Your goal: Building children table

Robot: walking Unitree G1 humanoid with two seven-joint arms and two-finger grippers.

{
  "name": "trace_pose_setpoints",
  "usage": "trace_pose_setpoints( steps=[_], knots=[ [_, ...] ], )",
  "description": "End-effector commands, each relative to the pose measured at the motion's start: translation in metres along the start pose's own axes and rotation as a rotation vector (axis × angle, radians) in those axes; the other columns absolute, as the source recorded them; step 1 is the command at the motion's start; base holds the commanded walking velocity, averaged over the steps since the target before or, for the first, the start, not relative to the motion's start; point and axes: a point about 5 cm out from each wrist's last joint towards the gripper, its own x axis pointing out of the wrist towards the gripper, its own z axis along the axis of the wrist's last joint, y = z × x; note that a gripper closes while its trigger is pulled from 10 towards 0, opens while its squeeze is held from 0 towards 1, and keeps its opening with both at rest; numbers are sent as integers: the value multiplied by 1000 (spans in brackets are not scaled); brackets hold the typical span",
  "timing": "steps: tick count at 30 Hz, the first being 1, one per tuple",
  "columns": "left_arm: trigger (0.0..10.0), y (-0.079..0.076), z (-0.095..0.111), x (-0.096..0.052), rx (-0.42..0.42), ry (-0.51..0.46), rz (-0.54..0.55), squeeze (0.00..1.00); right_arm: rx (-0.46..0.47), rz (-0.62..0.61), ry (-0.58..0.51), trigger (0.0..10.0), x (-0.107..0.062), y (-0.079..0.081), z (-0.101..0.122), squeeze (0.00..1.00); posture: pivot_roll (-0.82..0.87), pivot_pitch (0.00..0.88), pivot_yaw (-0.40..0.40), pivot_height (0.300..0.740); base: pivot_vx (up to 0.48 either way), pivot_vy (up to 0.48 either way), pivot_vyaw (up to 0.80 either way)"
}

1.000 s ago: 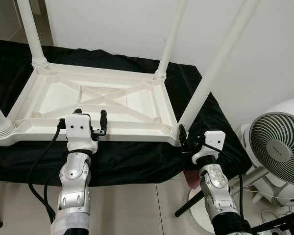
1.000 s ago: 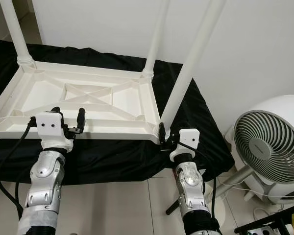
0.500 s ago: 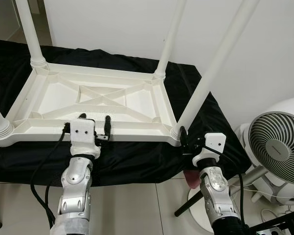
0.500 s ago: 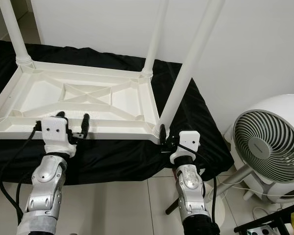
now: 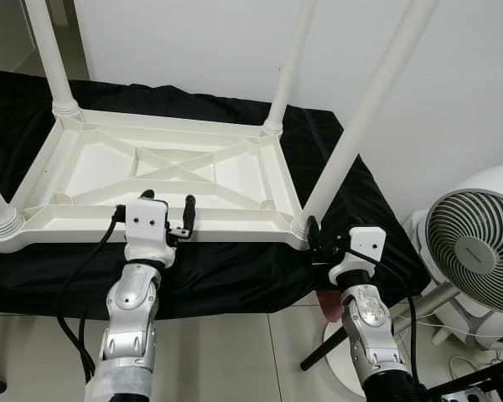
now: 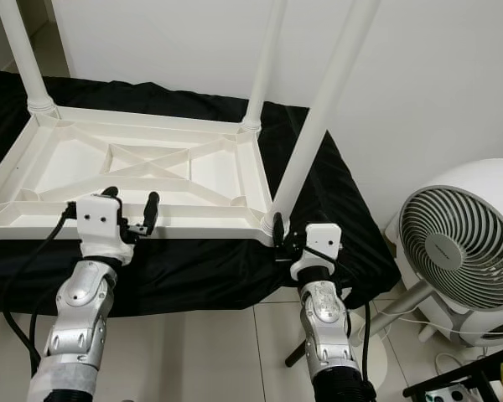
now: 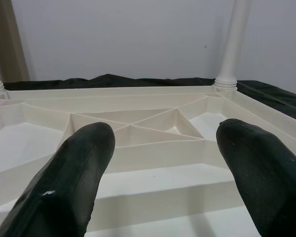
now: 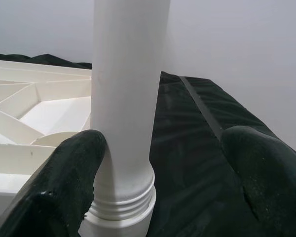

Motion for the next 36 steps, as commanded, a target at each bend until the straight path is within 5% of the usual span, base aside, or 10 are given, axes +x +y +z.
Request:
trace_pose_setpoints(
  steps=[1, 12, 21, 32, 36],
  knots=[
    [10000, -4, -4, 1, -15, 14, 29, 0, -15, -18, 14, 10000, 1, -7, 0, 0, 32, 0, -129, 740, 0, 0, 0],
    [10000, -8, 3, 7, -11, -22, 27, 0, -52, -49, -25, 10000, 4, -19, 19, 0, 38, 31, -174, 740, 0, 0, 0],
    [10000, -2, -5, 1, 4, 17, 23, 0, -62, -52, 23, 10000, -8, -18, 9, 0, 15, 4, -153, 740, 0, 0, 0],
    [10000, 14, -6, -5, 20, 39, 45, 0, -60, -20, 22, 10000, 6, -26, 12, 0, 2, 0, -95, 740, 0, 0, 0],
    [10000, 21, -9, -6, 45, 57, 56, 0, -49, 38, 7, 10000, 18, -17, 13, 0, 5, 0, -82, 740, 0, 0, 0]
  ],
)
